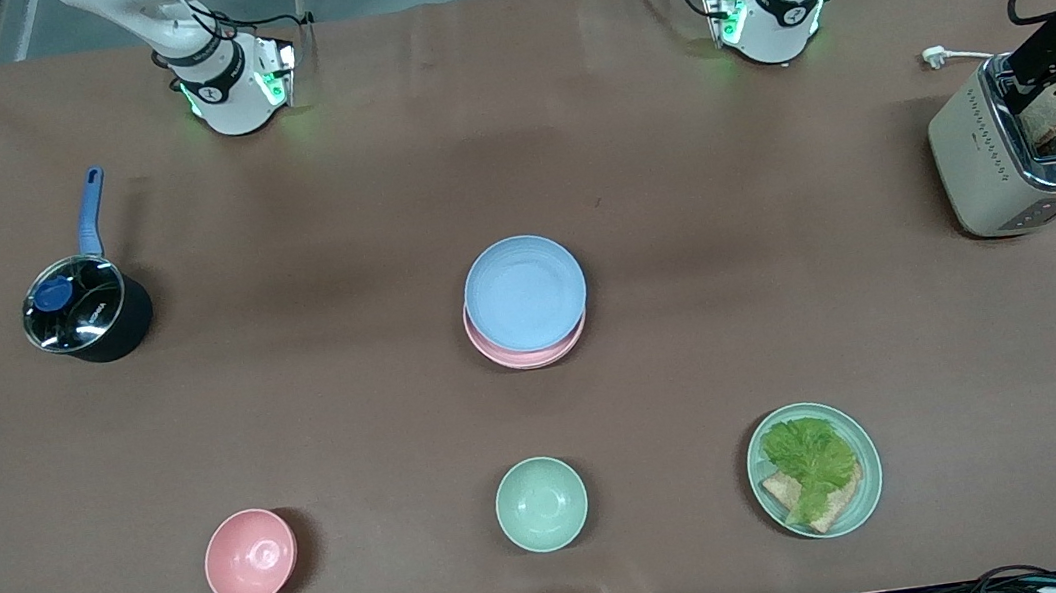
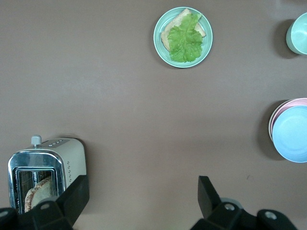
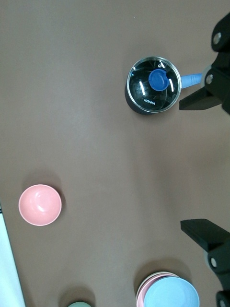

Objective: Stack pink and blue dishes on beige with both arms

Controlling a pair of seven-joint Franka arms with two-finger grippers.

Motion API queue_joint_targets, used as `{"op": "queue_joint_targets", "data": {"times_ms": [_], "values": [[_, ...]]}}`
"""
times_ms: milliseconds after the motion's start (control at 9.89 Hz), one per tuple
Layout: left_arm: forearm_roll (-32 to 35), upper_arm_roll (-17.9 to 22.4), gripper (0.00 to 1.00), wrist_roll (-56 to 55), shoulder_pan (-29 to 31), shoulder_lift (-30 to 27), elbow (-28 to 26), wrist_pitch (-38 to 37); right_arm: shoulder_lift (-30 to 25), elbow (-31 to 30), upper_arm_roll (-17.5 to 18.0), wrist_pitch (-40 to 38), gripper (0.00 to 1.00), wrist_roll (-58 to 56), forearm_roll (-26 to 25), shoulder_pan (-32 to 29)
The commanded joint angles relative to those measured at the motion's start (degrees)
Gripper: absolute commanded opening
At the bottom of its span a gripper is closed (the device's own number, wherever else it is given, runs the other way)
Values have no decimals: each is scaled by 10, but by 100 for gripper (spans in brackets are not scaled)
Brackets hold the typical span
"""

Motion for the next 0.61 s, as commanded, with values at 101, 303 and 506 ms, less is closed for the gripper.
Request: {"op": "queue_joint_targets", "data": {"times_ms": [101,303,506], "values": [[-2,2,100,-8,0,-20,-39,-3,12,-2,-2,-5,100,-9,-10,1],[-2,0,100,-4,0,-21,-38,-18,11,-5,-1,-7,100,-8,-10,2],[-1,0,100,-3,-1,-20,-38,-18,11,-5,-1,-7,100,-7,-9,1]]}}
